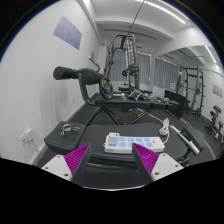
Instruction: Unplug charger
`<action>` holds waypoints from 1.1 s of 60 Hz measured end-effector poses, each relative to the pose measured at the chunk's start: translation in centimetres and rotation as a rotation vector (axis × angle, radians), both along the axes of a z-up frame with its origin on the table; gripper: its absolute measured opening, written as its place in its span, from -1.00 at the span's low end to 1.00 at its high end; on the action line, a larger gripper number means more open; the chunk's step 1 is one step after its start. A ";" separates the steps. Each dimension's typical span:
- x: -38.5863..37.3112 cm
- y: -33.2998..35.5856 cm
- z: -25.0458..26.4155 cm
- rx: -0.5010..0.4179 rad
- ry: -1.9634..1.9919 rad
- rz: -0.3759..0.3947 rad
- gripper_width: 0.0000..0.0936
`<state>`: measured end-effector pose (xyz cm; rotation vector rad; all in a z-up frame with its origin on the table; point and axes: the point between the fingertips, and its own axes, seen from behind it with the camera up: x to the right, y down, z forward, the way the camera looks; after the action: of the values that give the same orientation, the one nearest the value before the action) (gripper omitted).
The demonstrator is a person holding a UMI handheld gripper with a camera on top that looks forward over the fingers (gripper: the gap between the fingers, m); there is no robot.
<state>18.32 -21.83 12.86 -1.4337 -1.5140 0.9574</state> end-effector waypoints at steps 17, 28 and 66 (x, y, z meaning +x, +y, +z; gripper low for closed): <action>-9.9 0.5 -6.1 -0.023 0.028 -0.014 0.82; -15.3 0.3 -9.7 -0.025 0.018 -0.001 0.82; -20.3 6.1 5.7 -0.169 0.319 -0.050 -0.60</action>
<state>-2.00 -15.78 18.56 -1.3516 -1.1820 1.2416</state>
